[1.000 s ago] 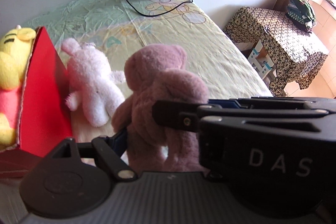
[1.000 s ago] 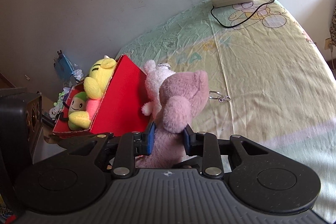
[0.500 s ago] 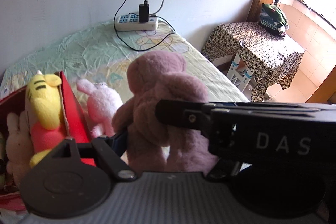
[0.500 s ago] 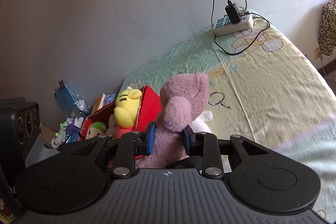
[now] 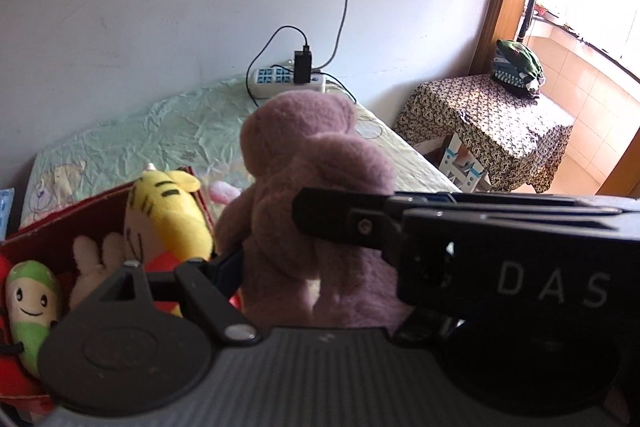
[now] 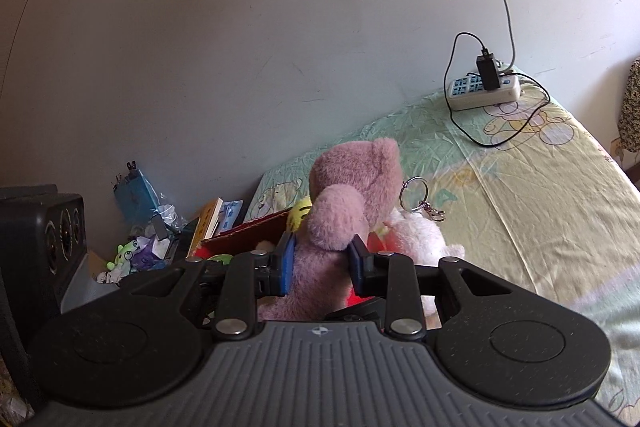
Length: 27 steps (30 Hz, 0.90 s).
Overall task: Organize objects
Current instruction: 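Carry the teddy bear with the right gripper over the red box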
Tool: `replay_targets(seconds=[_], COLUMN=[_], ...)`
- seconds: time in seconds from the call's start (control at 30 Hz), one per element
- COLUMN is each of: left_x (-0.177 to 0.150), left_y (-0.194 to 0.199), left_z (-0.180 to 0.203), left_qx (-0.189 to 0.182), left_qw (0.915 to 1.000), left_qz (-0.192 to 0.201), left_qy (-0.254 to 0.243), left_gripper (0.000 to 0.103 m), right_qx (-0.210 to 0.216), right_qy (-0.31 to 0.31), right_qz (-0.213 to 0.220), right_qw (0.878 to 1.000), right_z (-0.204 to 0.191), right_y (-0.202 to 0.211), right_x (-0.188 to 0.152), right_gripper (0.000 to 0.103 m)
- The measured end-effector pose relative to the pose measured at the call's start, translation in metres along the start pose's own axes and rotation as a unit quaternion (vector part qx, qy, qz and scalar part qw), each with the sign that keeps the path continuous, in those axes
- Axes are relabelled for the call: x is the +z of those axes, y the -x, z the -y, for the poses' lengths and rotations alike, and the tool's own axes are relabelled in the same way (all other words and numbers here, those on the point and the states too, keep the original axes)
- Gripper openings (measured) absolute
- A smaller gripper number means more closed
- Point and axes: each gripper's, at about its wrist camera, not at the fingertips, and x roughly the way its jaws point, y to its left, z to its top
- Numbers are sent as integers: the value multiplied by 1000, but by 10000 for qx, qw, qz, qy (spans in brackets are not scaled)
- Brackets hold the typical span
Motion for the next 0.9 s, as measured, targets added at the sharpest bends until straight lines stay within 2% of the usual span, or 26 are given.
replay_targets(seconds=[0.43, 0.67, 0.9], left_x=[-14, -26, -35], left_y=[26, 27, 18], left_z=[-86, -127, -155], left_qx=[673, 1074, 1320], left_qw=[9944, 9881, 9823], left_qz=[229, 179, -14], left_qy=[785, 1087, 1332], left_gripper=[75, 75, 75], right_qx=[675, 999, 1216], right_qy=[601, 790, 763], right_qz=[-339, -601, -883], right_qw=[9953, 9900, 9857], right_z=[-66, -85, -95], right_y=[-63, -101, -131], right_x=[-5, -10, -20], right_gripper=[31, 31, 32])
